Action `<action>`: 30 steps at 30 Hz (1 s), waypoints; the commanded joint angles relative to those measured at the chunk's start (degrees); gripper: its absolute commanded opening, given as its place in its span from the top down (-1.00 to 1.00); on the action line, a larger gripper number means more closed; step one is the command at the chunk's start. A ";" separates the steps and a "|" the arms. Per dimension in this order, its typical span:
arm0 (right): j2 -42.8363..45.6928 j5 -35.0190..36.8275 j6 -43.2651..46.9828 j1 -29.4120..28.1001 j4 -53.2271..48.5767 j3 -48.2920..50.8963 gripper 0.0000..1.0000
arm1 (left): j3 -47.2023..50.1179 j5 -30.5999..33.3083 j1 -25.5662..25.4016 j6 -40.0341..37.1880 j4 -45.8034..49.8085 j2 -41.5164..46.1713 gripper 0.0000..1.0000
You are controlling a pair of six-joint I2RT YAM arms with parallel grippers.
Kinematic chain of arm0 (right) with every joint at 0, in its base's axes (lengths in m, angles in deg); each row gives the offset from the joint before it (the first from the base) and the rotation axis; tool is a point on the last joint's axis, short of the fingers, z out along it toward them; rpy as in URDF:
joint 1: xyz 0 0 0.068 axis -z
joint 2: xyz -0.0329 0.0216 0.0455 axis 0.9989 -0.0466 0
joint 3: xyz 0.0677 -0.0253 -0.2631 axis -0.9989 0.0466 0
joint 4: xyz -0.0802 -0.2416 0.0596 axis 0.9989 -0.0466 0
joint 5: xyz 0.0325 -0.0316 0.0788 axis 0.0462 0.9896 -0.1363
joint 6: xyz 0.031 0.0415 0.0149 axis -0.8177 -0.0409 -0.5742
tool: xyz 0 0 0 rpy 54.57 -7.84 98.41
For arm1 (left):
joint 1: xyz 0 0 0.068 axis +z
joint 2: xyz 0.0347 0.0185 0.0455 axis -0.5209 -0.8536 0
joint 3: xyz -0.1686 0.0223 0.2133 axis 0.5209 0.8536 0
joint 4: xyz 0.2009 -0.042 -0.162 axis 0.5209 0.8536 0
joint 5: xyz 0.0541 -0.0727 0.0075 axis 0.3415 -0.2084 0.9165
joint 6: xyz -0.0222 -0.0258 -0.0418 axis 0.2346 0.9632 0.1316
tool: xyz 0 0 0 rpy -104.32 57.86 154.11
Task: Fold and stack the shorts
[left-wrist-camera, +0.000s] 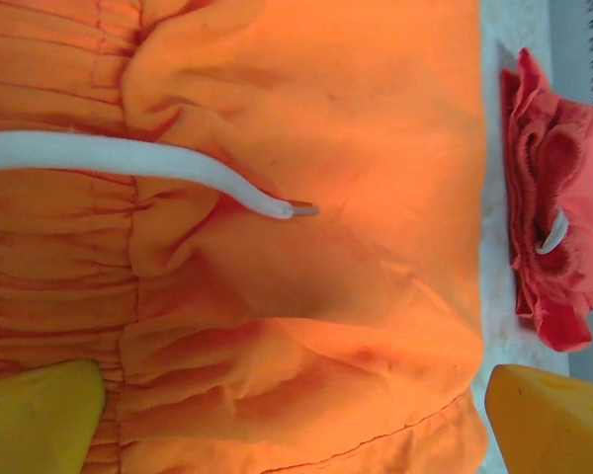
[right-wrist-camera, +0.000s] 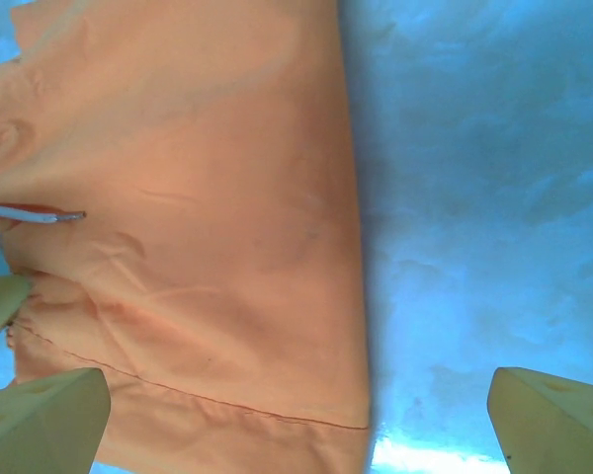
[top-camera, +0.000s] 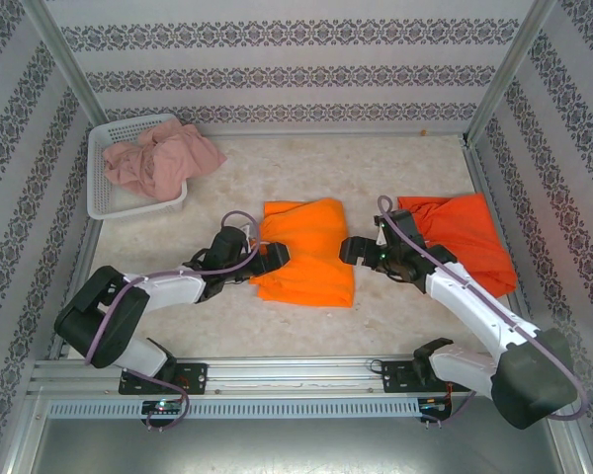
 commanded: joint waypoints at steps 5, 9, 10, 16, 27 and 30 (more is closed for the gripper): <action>-1.79 -5.52 7.63 4.94 2.05 -2.10 -0.95 | 4.96 3.34 -0.31 -0.66 0.66 1.71 -1.00; -8.73 -12.48 11.09 7.53 1.51 -6.84 -0.95 | 5.30 3.73 -0.40 -0.85 1.39 2.99 -1.00; -10.53 -13.82 11.29 7.89 1.39 -7.85 -0.95 | 5.34 3.73 -0.34 -0.85 1.49 3.13 -1.00; -21.90 -20.20 12.23 8.22 2.07 -12.83 -0.86 | 5.49 3.70 -0.33 -0.68 1.45 3.75 -1.00; -33.12 -19.71 11.97 7.14 3.72 -15.81 -0.51 | 5.84 3.74 -0.33 -0.58 0.70 3.09 -1.00; -34.68 -19.60 11.68 6.41 3.93 -16.58 -0.40 | 5.85 3.71 -0.35 -0.40 0.28 2.49 -1.00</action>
